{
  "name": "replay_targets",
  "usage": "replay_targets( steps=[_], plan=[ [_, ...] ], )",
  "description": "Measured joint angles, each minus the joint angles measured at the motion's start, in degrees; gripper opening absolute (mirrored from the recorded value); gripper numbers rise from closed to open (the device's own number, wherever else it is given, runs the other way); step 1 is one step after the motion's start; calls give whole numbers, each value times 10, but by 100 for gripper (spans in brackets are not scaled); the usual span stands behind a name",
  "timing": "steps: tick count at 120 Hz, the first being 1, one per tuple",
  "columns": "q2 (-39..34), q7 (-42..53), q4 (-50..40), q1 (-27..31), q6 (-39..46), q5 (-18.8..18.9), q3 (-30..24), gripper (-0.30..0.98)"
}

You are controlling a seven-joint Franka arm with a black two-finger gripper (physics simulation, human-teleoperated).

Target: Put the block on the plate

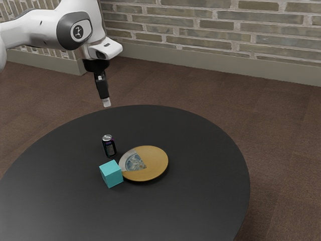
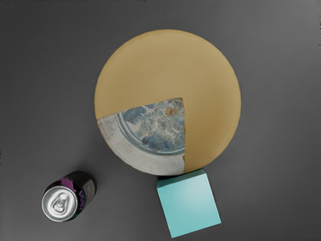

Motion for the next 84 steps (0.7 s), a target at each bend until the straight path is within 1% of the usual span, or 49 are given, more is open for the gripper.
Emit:
replay_targets(
  steps=[37, 68, 84],
  plan=[
    [-1, 13, -7, -2, 0, 0, 0, 69],
    [-35, 7, -106, -6, -5, -7, 0, 69],
    [-50, -6, -180, -11, 41, -6, -1, 69]
  ],
)
